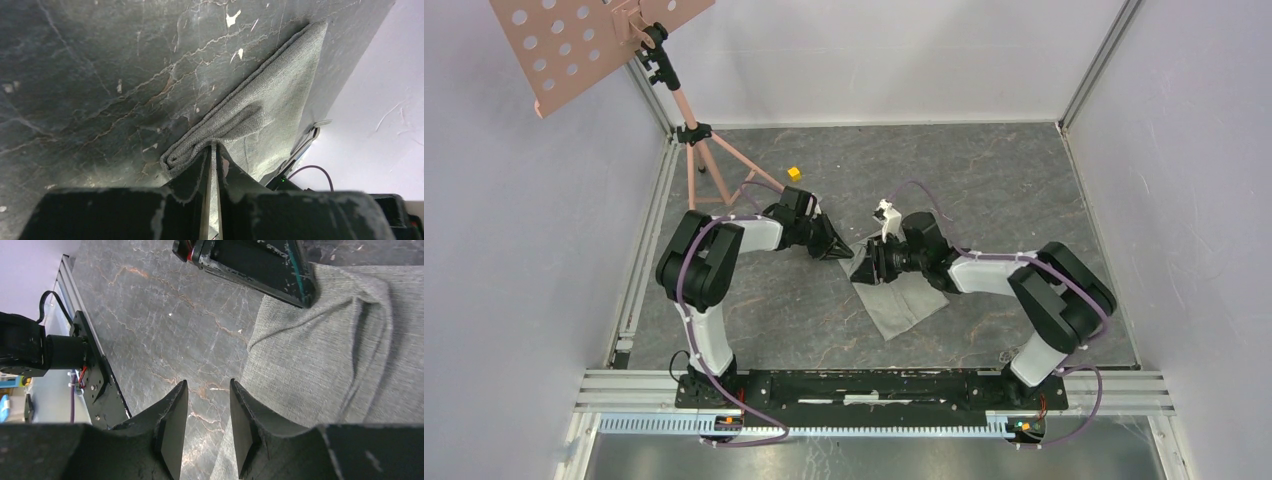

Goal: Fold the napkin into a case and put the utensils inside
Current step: Smooth out the 2/3-rectangle-folded napkin at the center of the board, then pick up the 2/3-rectangle-folded napkin from the center of the board.

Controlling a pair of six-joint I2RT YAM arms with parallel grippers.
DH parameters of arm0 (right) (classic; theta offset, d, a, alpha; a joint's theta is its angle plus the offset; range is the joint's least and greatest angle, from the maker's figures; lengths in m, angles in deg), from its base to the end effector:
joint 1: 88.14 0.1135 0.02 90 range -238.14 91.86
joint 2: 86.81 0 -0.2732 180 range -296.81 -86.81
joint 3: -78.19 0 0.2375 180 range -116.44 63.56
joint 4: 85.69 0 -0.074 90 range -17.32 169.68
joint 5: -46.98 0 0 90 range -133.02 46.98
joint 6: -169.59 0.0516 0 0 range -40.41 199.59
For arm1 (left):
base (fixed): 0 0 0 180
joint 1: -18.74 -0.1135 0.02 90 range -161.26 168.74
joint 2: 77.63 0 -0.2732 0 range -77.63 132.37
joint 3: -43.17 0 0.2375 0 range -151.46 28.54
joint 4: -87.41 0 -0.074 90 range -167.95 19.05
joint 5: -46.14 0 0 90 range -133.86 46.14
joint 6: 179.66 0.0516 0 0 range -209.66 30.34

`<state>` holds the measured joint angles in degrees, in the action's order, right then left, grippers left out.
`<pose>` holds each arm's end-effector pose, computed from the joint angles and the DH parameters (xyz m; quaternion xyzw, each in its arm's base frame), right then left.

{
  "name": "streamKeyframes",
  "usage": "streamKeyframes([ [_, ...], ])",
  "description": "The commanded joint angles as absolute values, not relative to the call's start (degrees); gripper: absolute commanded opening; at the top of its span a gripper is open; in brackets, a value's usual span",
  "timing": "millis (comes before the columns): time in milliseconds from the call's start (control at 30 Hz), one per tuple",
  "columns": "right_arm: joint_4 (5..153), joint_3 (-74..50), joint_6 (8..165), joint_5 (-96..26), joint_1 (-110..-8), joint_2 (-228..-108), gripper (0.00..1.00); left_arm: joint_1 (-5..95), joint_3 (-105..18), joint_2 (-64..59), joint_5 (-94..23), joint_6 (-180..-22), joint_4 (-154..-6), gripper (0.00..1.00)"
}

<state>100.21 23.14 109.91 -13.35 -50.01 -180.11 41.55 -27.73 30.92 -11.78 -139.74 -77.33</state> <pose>0.2380 0.2193 0.1756 -0.1808 0.8365 0.4476 0.2592 0.3267 -0.1671 0.1335 -0.1294 0.9062 -0.3923 0.0903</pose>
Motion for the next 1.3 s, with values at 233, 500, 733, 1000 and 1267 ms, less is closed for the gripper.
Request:
streamKeyframes([
  [233,94.0,24.0,102.8,-12.9,-51.3,-176.0,0.41,41.4,-28.2,29.2,-12.4,-139.2,-78.2,0.22],
  [500,67.0,20.9,87.2,-24.3,-62.5,-166.2,0.64,42.8,-24.5,14.0,-16.6,-136.8,-69.0,0.66],
  [733,66.2,23.2,87.1,-22.4,-71.5,-166.9,0.64,44.7,-14.6,8.9,-18.6,-142.2,-74.5,0.71],
  [1000,74.1,33.0,92.7,-17.1,-71.8,-164.9,0.5,47.2,-20.1,21.5,-19.7,-143.3,-80.0,0.76],
  [1267,86.6,45.1,105.1,-16.3,-65.6,-158.4,0.38,47.3,-36.4,32.9,-22.1,-137.9,-72.7,0.77],
])
